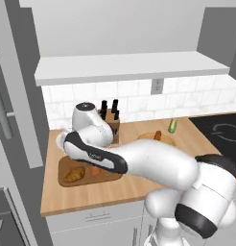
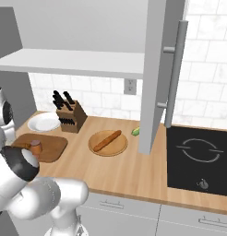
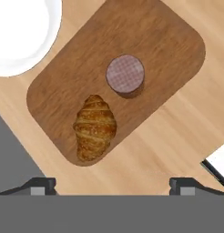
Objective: From the different types of pastries on the counter, select a croissant and place it on the cutting board. Then retrieve a jar of jam from the cabinet and place it alongside the croissant on the cutting board.
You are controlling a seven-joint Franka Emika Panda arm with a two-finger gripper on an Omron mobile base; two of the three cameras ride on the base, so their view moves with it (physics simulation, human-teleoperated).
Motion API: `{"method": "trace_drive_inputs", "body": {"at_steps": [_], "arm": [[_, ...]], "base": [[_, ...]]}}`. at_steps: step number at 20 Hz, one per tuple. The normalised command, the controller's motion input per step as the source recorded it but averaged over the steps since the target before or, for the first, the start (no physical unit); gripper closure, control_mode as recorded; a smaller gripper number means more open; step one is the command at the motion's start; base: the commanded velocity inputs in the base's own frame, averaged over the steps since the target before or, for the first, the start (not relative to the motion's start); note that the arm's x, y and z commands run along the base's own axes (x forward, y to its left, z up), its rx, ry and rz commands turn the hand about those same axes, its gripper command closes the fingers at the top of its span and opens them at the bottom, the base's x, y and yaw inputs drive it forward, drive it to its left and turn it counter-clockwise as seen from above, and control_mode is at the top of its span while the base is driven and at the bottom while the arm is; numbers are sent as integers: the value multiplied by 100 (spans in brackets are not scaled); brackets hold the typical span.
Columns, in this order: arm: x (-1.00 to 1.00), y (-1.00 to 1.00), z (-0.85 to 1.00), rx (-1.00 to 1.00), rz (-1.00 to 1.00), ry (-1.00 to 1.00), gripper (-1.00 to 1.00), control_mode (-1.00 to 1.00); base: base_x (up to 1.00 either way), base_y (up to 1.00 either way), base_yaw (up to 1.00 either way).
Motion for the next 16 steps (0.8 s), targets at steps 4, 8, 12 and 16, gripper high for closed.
{"method": "trace_drive_inputs", "body": {"at_steps": [4,8,12,16], "arm": [[-100,-75,8,0,8,-6,-100,-100],[-100,-80,0,0,6,-6,-100,-100],[-100,-74,-12,0,6,-7,-100,-100],[-100,-50,-21,0,4,-6,-100,-100]], "base": [[0,0,0],[0,0,0],[0,0,0],[0,0,0]]}}
